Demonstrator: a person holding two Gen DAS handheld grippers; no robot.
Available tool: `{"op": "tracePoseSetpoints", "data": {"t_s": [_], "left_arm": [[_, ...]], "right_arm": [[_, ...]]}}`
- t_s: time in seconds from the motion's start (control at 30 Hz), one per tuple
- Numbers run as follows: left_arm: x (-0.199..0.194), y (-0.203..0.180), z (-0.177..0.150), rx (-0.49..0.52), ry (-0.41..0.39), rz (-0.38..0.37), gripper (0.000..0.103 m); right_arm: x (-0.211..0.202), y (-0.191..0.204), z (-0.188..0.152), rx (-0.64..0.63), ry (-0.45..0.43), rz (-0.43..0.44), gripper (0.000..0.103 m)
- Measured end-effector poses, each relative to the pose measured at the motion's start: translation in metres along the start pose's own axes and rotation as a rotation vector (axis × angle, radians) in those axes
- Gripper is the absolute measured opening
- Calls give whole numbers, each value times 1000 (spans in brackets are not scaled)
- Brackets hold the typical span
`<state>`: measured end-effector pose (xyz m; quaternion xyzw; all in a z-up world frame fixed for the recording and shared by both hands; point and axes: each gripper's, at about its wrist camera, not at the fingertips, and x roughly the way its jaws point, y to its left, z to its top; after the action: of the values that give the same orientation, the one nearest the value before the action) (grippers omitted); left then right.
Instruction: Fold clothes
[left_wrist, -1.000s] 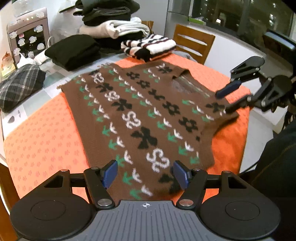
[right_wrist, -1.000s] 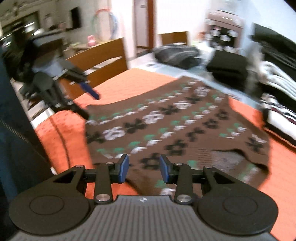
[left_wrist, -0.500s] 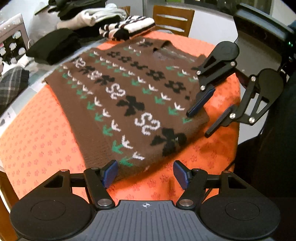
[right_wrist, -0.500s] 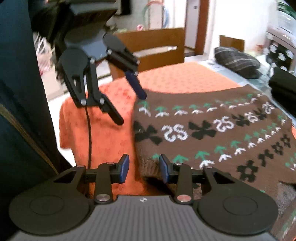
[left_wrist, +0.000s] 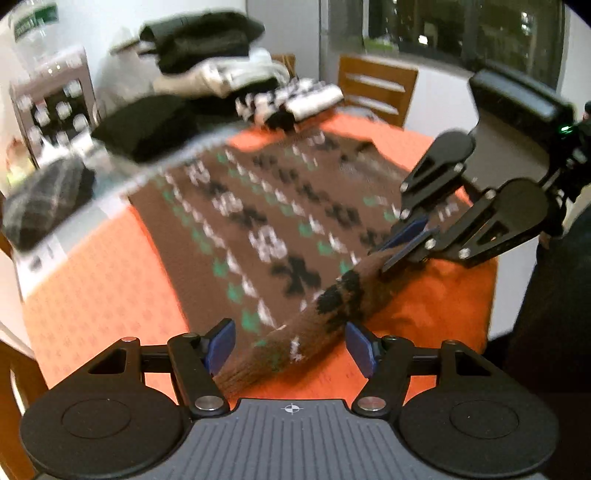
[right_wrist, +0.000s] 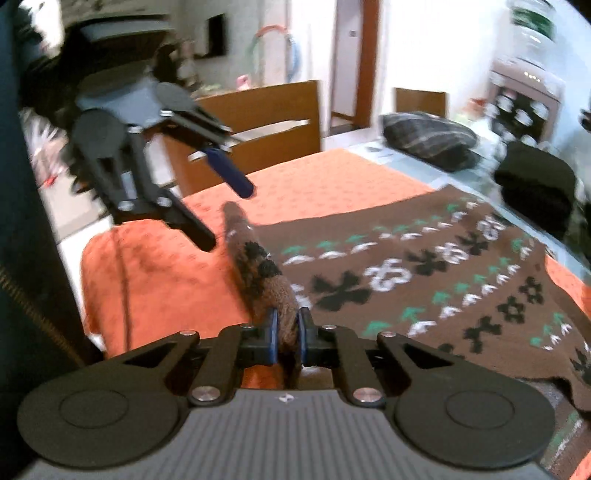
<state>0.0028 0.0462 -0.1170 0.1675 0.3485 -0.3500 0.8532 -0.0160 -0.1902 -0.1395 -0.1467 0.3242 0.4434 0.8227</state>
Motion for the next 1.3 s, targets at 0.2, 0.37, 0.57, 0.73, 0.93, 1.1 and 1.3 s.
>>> {"op": "tracePoseSetpoints", "data": {"t_s": [0.2,0.37,0.57,0.73,0.93,1.1,1.3], "left_arm": [[19,-2,14,27,7,16,63],[53,-2,18,18,62,8,42],[77,7,15,-79,137,-12,41],[77,9,16,-102,143,-15,42],[51,20,23,-149,57,26,42],[50,42,39,-185,71,84,42],[50,79,72,-225,80,96,43]], "right_arm": [[19,-42,5,86,34,-30,12],[40,-61,-4,138,72,-34,15],[33,-62,-1,170,44,-68,25],[29,-66,-3,183,68,-79,25],[-29,-79,-2,259,39,-191,27],[-71,-106,-8,351,98,-305,27],[-99,-145,-3,441,134,-335,31]]}}
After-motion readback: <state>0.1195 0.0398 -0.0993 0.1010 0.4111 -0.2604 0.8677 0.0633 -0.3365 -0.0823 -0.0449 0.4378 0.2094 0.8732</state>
